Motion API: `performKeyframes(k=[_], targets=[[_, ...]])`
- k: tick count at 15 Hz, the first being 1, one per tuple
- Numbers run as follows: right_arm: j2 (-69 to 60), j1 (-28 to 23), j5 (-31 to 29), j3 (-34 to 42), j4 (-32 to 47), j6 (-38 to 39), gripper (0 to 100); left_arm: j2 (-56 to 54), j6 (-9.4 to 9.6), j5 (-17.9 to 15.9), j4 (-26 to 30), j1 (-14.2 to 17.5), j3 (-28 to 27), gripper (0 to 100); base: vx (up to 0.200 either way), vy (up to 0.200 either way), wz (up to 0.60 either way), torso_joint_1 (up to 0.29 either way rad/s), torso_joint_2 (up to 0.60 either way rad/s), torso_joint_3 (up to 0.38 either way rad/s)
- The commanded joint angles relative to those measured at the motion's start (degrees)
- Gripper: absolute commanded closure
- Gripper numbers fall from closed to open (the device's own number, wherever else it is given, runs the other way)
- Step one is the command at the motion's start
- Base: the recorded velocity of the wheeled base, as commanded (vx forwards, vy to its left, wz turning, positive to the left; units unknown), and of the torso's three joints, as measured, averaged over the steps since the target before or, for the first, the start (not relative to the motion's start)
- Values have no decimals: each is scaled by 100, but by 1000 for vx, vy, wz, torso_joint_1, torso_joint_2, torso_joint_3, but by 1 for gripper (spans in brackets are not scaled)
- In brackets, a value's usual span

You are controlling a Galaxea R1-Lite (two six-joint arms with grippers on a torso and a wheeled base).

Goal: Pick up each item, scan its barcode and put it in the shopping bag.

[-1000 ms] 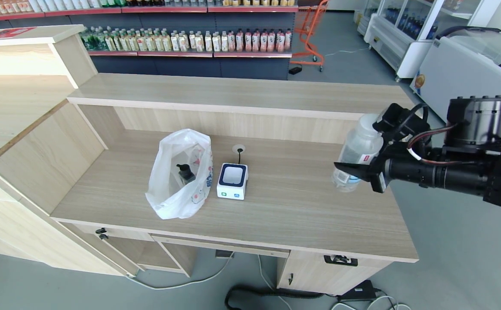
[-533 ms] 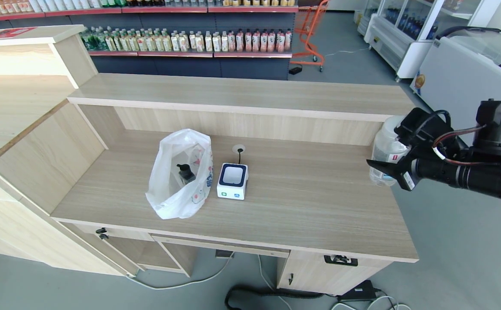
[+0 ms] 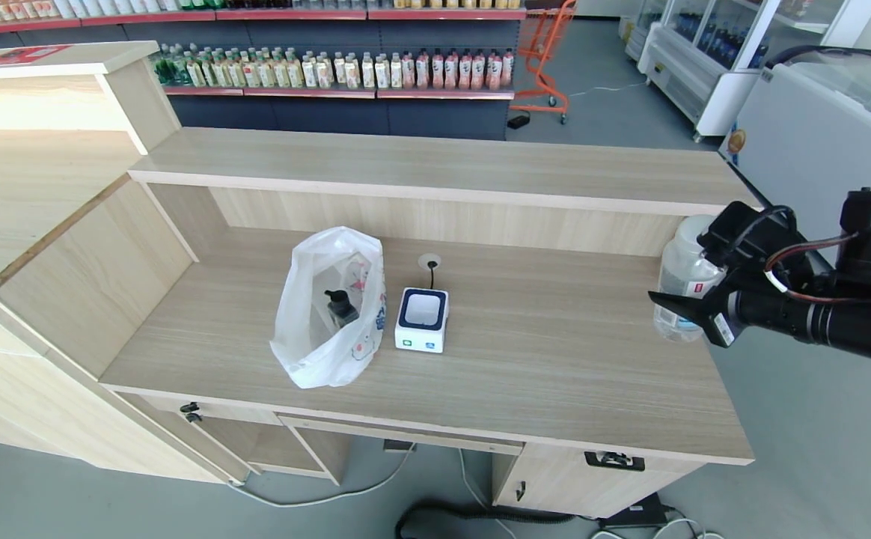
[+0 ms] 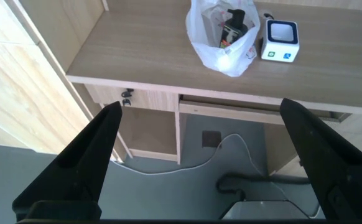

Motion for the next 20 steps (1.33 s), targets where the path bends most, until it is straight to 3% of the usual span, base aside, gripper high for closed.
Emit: performKeyframes(k=[1,5,7,12,17,20], targets=[[-30,-17,-11,109,-5,257,100,-2,9,-1,-1,10,0,0,0,200,0,12,2,-7],[-118,-34,-11,328,-5,547,100,-2,9,-1,-10,10,0,0,0,200,0,1,2,2],[-232,-17,-11,399,-5,811,100,-2,9,-1,-1,10,0,0,200,200,0,-2,5,5],[-258,19,50,434,-5,1153,100,-2,35,-1,-10,10,0,0,80,0,0,3,2,0],[-205,45,490,425,-5,1461,100,-2,35,-1,-10,10,0,0,200,0,0,4,-3,3],[102,133,867,363,-5,1681,100,-2,35,-1,-10,10,0,0,0,0,0,0,0,0]])
